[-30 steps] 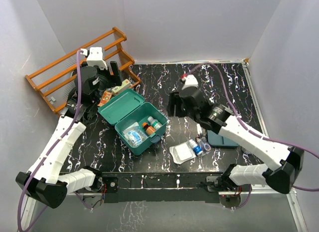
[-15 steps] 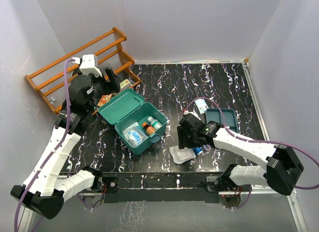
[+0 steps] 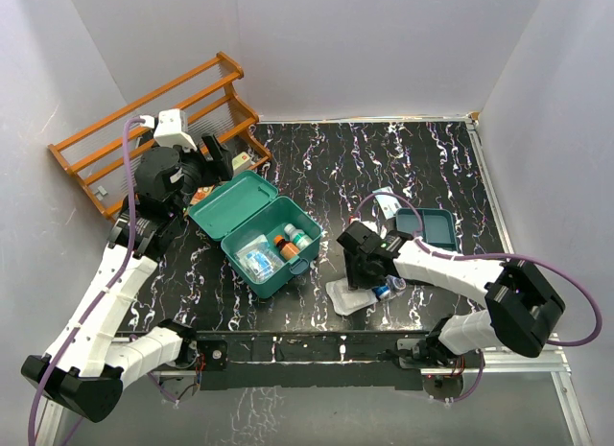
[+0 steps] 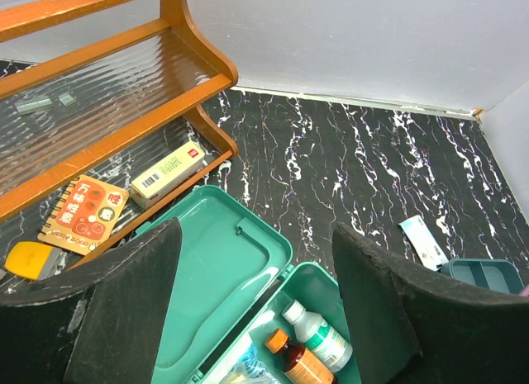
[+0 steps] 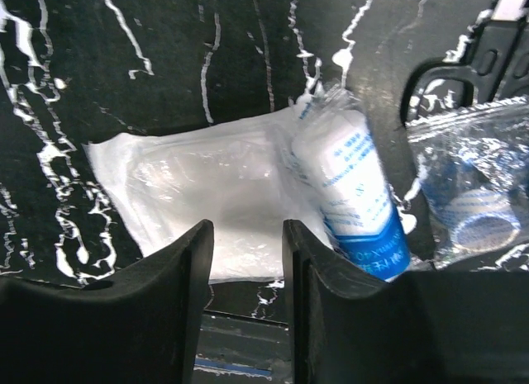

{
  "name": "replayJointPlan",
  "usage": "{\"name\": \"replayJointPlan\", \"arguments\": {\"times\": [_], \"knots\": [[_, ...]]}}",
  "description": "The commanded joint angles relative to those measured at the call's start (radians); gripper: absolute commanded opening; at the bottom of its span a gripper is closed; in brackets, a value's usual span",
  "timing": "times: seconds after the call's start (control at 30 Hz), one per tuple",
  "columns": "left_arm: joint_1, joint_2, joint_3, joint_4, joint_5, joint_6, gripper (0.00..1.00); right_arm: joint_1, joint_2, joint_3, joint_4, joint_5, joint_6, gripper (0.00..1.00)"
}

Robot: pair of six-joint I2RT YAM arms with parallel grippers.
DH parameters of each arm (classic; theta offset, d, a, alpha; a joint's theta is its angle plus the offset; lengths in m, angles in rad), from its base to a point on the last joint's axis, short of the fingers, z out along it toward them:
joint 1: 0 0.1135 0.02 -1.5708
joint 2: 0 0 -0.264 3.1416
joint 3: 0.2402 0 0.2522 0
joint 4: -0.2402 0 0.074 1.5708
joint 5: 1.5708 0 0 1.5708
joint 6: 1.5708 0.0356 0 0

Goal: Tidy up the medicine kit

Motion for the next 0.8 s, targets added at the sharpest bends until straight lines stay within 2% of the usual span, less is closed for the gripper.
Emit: {"name": "replayJointPlan", "arguments": {"times": [0.0,0.17,0.27,0.47,0.57,0.63,0.77], "knots": [[0.003,-0.015,0.003,0.020,-0.007,-0.013,0.72,-0.001,0.001,0.002,0.096,-0.060,-0.025,0.34],[0.003,-0.013,0.005,0.020,-0.010,-0.011,0.72,0.000,0.005,-0.016,0.132,-0.088,-0.031,0.29],[0.003,-0.009,0.009,0.016,-0.009,-0.011,0.72,0.000,0.014,0.001,0.102,-0.054,-0.022,0.28],[0.003,-0.011,0.007,0.012,-0.009,-0.011,0.72,-0.001,-0.055,0.050,0.036,0.050,-0.004,0.37],[0.003,-0.009,0.006,0.018,-0.009,-0.011,0.72,-0.001,-0.091,0.031,0.027,0.094,0.022,0.44],[0.003,-0.005,0.005,0.022,-0.007,-0.011,0.72,-0.001,-0.096,0.009,0.030,0.089,0.033,0.49],[0.003,0.003,0.006,0.027,-0.003,-0.012,0.72,-0.001,-0.062,-0.013,0.055,0.024,0.031,0.50]]}}
